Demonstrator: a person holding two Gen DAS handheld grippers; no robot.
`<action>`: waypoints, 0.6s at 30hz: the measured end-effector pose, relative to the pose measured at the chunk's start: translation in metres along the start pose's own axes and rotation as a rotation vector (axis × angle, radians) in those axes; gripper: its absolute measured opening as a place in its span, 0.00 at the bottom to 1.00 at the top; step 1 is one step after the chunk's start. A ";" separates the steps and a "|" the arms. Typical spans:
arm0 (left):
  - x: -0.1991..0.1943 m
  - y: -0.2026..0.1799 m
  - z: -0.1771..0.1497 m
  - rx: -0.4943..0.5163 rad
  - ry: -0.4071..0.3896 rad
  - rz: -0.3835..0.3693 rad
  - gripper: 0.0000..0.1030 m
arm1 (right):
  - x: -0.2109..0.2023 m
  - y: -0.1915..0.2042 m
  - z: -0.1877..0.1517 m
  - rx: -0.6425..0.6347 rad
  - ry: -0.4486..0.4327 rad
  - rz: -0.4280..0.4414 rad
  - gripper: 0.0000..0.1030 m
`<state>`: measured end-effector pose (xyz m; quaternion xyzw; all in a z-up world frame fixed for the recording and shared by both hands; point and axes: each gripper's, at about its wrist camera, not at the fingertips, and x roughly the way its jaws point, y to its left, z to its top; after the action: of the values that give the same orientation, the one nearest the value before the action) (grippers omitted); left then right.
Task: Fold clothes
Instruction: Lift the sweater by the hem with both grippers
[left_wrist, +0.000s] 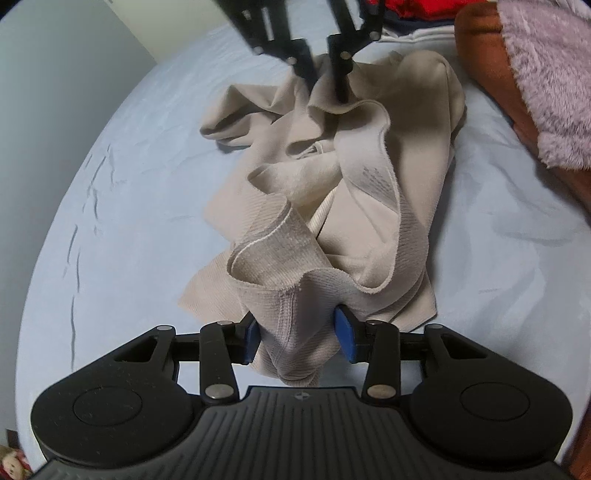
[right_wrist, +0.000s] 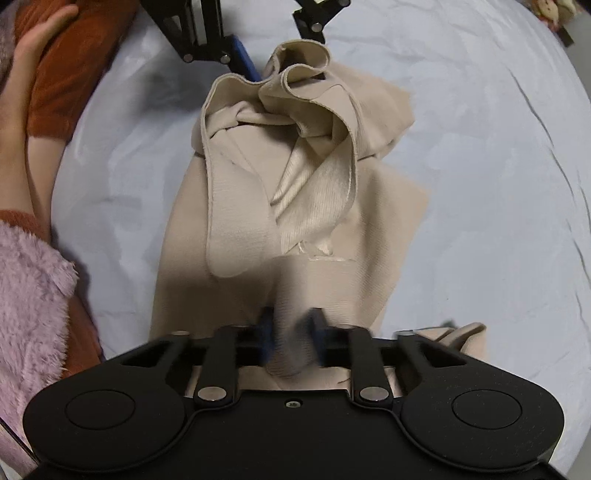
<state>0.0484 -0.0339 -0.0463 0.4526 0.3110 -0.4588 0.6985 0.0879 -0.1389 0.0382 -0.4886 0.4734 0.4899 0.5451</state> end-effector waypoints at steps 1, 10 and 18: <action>-0.001 0.002 0.000 -0.008 -0.001 -0.004 0.25 | -0.002 0.002 -0.002 0.001 0.001 -0.001 0.07; -0.031 0.010 0.005 -0.062 0.037 0.059 0.11 | -0.036 0.008 -0.022 0.103 -0.036 -0.120 0.04; -0.105 0.034 0.022 -0.168 0.058 0.247 0.10 | -0.098 0.013 -0.048 0.374 -0.137 -0.376 0.03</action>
<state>0.0400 -0.0105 0.0632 0.4406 0.3102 -0.3284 0.7758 0.0664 -0.1928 0.1316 -0.4245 0.4187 0.3161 0.7380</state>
